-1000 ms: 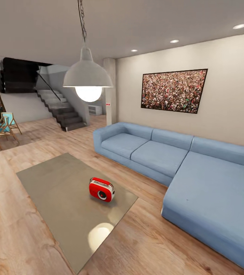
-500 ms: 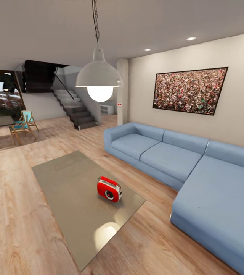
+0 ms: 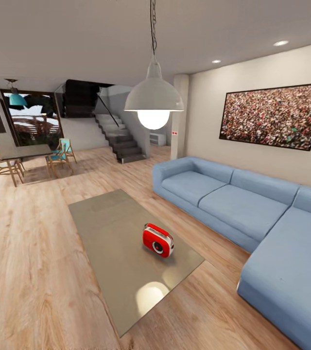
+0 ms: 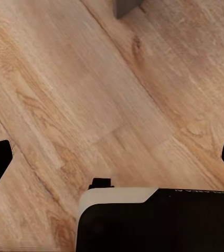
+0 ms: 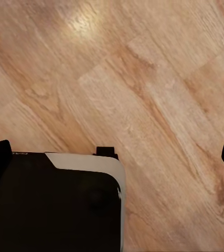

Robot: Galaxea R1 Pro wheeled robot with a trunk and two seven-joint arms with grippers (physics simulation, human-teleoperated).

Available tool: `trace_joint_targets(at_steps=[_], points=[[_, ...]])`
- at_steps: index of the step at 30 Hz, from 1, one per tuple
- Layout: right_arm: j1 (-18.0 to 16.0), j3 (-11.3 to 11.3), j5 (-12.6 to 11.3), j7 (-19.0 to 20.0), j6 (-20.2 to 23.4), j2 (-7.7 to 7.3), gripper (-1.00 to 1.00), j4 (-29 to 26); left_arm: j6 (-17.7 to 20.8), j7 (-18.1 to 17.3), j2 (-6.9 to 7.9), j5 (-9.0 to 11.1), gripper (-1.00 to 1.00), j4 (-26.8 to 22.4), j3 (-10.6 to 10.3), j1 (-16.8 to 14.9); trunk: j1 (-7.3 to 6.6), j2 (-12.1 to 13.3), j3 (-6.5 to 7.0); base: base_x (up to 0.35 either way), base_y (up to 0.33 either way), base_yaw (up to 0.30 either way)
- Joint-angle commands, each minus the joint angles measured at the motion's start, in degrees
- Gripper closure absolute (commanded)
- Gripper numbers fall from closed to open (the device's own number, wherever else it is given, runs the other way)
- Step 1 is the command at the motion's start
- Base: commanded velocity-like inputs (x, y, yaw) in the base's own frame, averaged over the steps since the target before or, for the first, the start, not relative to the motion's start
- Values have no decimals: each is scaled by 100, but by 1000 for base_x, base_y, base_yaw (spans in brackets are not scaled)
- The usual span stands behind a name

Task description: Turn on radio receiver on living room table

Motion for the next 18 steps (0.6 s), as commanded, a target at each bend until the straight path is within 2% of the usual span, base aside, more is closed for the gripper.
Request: trace_joint_targets(at_steps=[1,18], points=[[0,0,0,0,0,0,-100,0,0,1,1,0,-100,0,-1,0,0,0,0,0,0,300],[0,-3,0,0,0,0,-100,0,-15,-2,-6,9,-100,-5,-24,0,0,0,0,0,0,299]])
